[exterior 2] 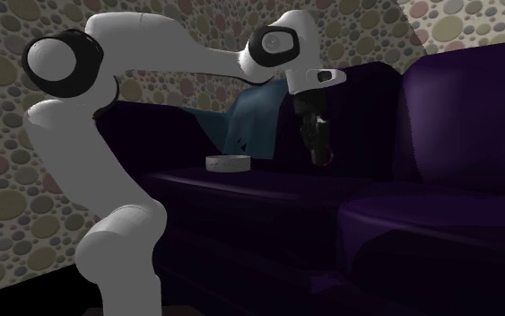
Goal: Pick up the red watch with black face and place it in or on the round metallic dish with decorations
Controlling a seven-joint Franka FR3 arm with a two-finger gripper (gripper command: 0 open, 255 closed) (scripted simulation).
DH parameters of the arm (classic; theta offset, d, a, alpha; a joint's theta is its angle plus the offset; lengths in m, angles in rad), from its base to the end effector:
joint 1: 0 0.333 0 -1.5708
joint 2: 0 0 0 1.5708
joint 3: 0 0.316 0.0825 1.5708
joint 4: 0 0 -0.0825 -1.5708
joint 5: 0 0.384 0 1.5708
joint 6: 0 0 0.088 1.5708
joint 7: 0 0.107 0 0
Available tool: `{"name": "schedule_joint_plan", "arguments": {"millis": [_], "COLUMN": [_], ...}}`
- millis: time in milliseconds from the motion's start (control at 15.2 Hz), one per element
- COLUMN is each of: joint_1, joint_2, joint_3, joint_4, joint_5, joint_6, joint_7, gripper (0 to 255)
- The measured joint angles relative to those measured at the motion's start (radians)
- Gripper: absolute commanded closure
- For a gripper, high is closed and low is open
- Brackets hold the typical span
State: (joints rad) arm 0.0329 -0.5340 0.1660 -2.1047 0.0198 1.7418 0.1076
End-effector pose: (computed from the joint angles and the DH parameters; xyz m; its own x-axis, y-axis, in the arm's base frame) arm 0.3900 0.0972 0.6355 0.9825 0.0766 0.1699 0.0696 -0.9965 0.0464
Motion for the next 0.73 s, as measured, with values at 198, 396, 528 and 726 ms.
{"name": "schedule_joint_plan", "arguments": {"millis": [198, 396, 528, 726], "joint_1": [-0.002, -0.003, -0.004, -0.007], "joint_2": [0.013, 0.021, 0.031, 0.050], "joint_3": [0.000, -0.003, -0.002, -0.003], "joint_4": [0.054, 0.105, 0.139, 0.196], "joint_5": [-0.002, -0.004, -0.005, -0.008], "joint_6": [-0.041, -0.084, -0.107, -0.146], "joint_7": [0.000, -0.003, -0.001, -0.004], "gripper": [255, 255, 255, 255]}}
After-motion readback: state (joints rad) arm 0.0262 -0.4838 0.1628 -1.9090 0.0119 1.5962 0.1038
